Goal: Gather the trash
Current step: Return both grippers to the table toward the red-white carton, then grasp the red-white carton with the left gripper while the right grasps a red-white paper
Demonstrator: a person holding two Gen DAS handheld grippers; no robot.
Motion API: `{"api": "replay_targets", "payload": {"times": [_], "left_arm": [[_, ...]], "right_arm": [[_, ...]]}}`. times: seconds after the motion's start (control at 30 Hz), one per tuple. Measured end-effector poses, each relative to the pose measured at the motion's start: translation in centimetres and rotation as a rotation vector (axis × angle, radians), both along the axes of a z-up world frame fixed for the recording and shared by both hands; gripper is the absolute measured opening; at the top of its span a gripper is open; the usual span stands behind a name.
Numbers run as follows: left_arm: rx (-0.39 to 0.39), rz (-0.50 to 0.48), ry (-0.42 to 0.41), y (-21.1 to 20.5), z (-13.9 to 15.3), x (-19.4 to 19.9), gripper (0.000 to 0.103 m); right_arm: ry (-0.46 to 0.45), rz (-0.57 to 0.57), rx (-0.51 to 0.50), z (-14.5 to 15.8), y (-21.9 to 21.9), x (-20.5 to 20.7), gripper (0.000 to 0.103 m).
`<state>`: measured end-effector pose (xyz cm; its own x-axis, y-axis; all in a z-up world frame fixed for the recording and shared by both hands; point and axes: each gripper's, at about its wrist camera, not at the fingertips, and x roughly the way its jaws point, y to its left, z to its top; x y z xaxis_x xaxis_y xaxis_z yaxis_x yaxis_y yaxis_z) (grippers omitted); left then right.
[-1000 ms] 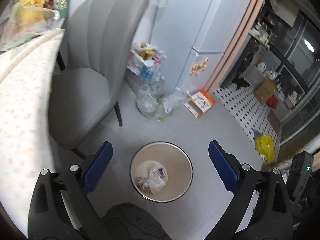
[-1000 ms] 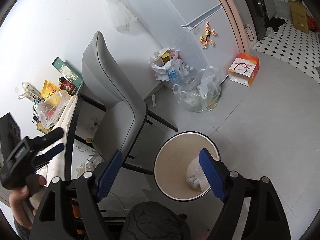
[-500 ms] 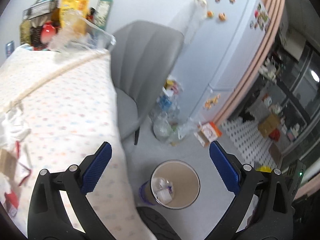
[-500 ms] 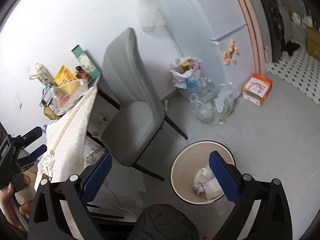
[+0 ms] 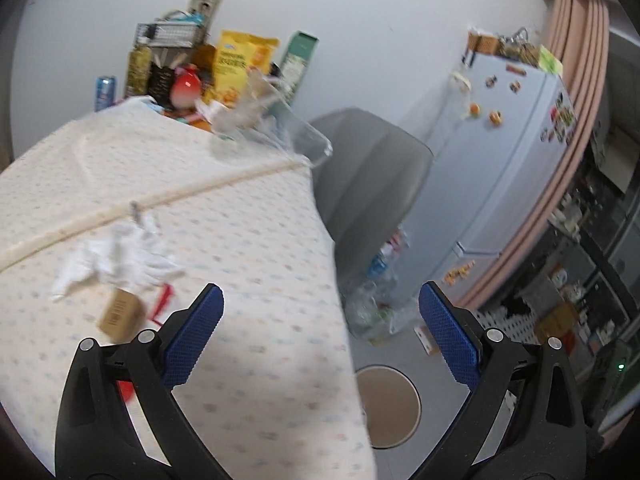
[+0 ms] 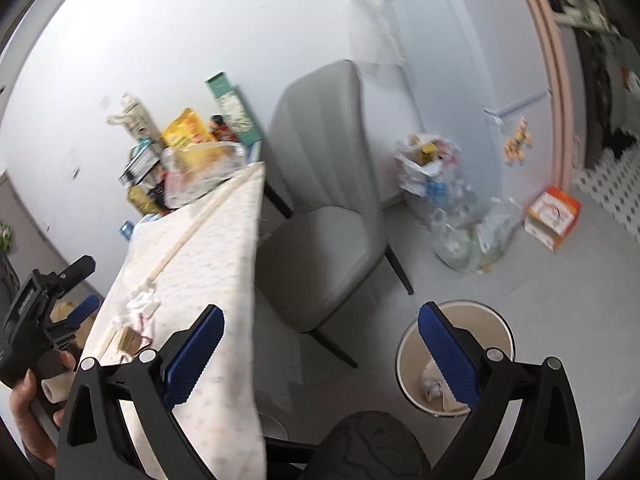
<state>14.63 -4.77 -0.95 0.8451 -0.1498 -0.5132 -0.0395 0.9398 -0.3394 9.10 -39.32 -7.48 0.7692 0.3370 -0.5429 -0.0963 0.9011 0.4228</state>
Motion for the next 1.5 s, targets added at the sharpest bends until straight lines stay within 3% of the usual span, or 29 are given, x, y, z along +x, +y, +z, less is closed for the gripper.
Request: {"api": "replay_targets", "payload": {"times": [0.13, 0.47, 0.67, 1.2, 1.43, 1.5], "left_arm": [[0.008, 0.024, -0.016, 2.4, 0.0, -1.6, 0.097], [0.014, 0.05, 0.064, 8.6, -2.0, -5.2, 0.096], [-0.024, 0.045, 0.118, 11.3, -3.8, -6.8, 0.072], [-0.092, 0.02, 0.199, 15.3, -8.3, -8.9, 0.056], [-0.059, 0.001, 0.255, 13.8, -9.9, -7.3, 0.048], [-0.038, 0.009, 0.272, 13.5, -10.3, -7.0, 0.041]], "right_arm": [[-0.008, 0.043, -0.025, 0.9, 2.9, 0.1, 0.095], [-0.002, 0.192, -0.072, 1.5, 9.5, -0.2, 0.095], [-0.018, 0.265, -0.099, 2.0, 12.9, -0.7, 0.095], [-0.02, 0.469, -0.169, 1.7, 20.7, -3.0, 0.091], [-0.002, 0.48, -0.193, 1.0, 21.3, -3.3, 0.09], [0.006, 0.476, -0.214, 0.8, 21.3, -3.2, 0.085]]}}
